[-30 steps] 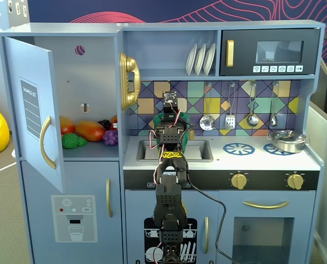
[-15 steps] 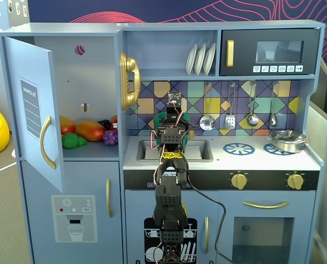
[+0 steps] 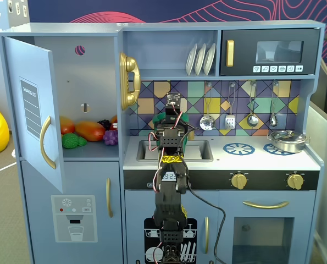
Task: Pick up the lid from the counter and put it on the green recipient
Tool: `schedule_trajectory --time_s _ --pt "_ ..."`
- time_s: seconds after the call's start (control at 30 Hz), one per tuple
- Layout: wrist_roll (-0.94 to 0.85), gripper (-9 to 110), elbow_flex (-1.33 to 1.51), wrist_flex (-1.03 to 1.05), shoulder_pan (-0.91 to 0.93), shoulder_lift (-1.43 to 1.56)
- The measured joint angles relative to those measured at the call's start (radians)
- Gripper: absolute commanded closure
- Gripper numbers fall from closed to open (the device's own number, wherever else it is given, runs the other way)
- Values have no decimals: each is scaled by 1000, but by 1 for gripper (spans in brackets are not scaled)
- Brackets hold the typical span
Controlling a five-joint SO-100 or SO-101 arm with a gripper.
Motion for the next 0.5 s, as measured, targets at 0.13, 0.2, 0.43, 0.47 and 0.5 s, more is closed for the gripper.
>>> schedule_trajectory --time_s 0.13,0.2,0.43,0.47,0.5 --pt "-9 70 55 64 -15 97" --pt "-9 70 104 109 -32 160" --pt "-25 72 336 210 -25 385" --pt "-25 73 374 218 -25 417" --pt "-25 74 417 224 -25 451"
